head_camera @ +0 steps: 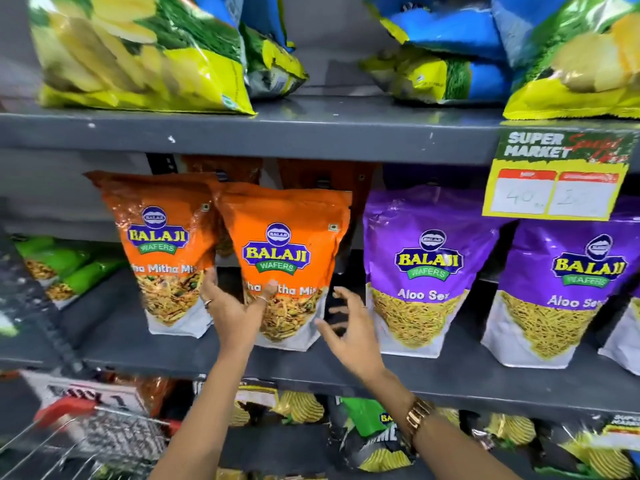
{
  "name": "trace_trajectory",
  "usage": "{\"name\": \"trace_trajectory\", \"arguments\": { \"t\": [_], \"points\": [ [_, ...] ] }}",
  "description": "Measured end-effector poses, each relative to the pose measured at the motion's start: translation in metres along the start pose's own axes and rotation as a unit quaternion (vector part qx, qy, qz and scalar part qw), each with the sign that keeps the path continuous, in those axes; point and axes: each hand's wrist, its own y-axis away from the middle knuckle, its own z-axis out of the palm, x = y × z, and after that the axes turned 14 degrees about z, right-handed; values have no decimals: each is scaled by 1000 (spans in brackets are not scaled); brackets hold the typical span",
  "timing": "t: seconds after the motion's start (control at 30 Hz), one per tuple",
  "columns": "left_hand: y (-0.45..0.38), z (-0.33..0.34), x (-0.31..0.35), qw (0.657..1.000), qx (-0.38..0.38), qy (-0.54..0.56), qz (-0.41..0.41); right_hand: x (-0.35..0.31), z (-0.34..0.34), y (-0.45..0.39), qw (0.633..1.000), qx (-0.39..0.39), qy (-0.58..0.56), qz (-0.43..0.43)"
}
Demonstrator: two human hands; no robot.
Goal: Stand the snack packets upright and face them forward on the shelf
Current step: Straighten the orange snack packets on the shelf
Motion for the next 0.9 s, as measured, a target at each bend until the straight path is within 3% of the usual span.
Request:
{"name": "trace_trajectory", "arguments": {
  "t": [0.1, 0.17, 0.23, 0.67, 0.8, 0.9],
  "points": [
    [-11, -11, -19, 988, -111, 31, -99, -7, 19, -8, 995, -88, -26, 49],
    [-7, -17, -28, 969, -197, 46, -145, -7, 30, -10, 991, -103, -55, 68],
    [1, -20, -33, 960, -230, 63, -146, -4, 35, -12, 989, -93, -61, 95],
    [15, -9, -34, 968, -211, 101, -88, 2, 30, -12, 987, -68, -66, 127],
    [19, -18, -26, 977, -190, 80, -60, 0, 36, 5, 996, 76, -29, 32],
    [12, -33, -25, 994, -74, 61, -44, -5, 38, 15, 983, 171, 3, -67]
  ]
}}
